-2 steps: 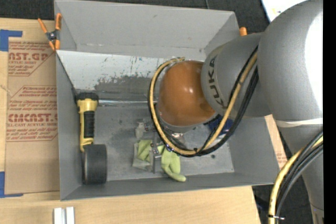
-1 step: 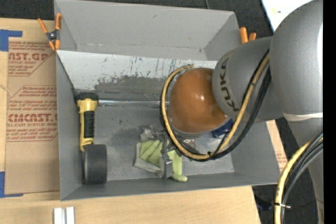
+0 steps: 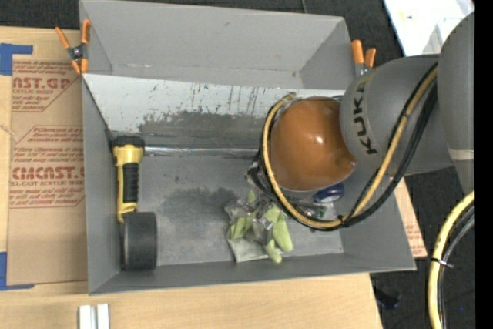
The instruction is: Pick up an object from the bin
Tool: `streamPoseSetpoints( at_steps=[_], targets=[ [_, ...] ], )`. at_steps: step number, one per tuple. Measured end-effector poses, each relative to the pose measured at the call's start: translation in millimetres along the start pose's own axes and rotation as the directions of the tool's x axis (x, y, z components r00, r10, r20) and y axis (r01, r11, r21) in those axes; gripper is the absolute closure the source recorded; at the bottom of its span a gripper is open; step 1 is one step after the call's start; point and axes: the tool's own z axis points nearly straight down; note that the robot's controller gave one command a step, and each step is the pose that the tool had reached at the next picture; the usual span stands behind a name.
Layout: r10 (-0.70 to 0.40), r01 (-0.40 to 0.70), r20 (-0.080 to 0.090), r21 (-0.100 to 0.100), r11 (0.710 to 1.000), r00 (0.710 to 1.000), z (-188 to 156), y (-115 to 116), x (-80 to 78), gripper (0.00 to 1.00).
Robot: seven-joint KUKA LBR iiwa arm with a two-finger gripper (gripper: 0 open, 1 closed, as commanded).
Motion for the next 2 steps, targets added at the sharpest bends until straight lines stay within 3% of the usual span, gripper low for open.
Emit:
streamPoseSetpoints(
  at_steps=[1, 2],
  targets=[
    [0.002, -0.002, 0.000, -0.001, 1.000, 1.000, 0, 1, -0.2, 1.00],
    [-0.026, 0.026, -0.006, -0.006, 1.000, 1.000, -57, -5, 4.2, 1.00]
  ],
)
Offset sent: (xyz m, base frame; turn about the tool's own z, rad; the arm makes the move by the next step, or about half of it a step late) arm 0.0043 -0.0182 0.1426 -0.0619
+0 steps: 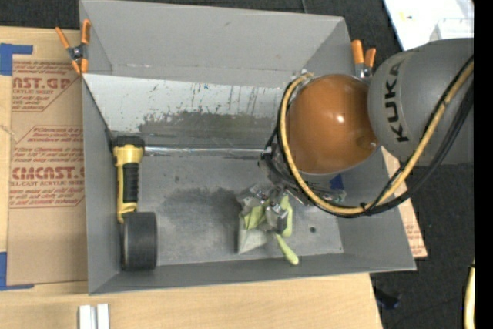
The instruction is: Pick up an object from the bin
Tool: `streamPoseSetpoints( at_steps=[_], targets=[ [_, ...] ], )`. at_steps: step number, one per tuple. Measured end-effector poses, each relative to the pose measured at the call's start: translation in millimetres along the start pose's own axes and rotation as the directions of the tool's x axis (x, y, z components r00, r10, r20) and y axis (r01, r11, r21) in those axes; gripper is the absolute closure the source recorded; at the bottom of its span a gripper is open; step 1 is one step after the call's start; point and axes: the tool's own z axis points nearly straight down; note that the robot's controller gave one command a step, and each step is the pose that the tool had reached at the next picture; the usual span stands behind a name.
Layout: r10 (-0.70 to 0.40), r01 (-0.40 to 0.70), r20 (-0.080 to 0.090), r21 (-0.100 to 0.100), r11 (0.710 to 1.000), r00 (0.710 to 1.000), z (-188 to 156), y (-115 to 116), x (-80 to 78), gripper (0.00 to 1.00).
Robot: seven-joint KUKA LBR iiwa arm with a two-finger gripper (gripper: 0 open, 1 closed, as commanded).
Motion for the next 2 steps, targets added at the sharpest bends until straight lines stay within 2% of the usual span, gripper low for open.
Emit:
streamPoseSetpoints(
  at_steps=[1, 2],
  targets=[
    [-0.058, 0.058, 0.000, -0.003, 0.998, 0.998, -60, 9, 2.7, 1.00],
    [-0.020, 0.020, -0.003, -0.006, 1.000, 1.000, -106, 6, 10.2, 1.00]
  ],
)
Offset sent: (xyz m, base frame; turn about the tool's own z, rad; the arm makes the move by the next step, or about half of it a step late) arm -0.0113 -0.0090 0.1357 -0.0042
